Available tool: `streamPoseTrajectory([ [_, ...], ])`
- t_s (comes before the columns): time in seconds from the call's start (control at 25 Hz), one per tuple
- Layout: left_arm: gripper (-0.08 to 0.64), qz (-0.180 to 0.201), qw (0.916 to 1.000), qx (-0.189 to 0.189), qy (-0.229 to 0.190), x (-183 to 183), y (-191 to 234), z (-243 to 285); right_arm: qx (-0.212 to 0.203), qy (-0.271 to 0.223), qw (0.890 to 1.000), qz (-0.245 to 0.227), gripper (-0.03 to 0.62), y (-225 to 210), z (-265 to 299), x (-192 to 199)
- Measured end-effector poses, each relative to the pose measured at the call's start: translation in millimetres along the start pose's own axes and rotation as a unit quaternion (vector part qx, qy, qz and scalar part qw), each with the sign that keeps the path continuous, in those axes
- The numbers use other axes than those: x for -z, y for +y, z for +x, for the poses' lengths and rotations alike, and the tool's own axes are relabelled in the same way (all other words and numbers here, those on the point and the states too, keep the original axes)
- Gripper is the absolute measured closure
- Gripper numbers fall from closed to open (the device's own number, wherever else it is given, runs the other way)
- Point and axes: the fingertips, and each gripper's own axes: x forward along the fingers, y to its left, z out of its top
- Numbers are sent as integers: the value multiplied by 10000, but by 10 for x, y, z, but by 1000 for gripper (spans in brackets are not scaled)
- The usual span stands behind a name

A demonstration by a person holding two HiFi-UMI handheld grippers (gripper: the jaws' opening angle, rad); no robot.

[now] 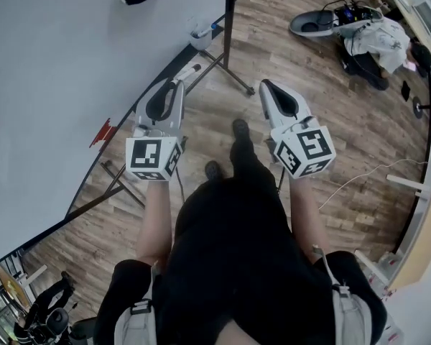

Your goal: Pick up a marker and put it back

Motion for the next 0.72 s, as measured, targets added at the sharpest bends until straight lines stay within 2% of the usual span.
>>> streamPoseTrajectory([
  [0.24,480,48,9992,-402,-75,-146,186,472,-388,-40,9992,4,591,-343,505,-236],
  [0.44,480,34,9972,-751,10,-93,357,794,-835,35,9965,-63,591,-464,892,-341],
  [0.72,480,-37,9936,-1127,59,93,577,1288,-1188,199,9926,-128,591,-789,1369,-417],
])
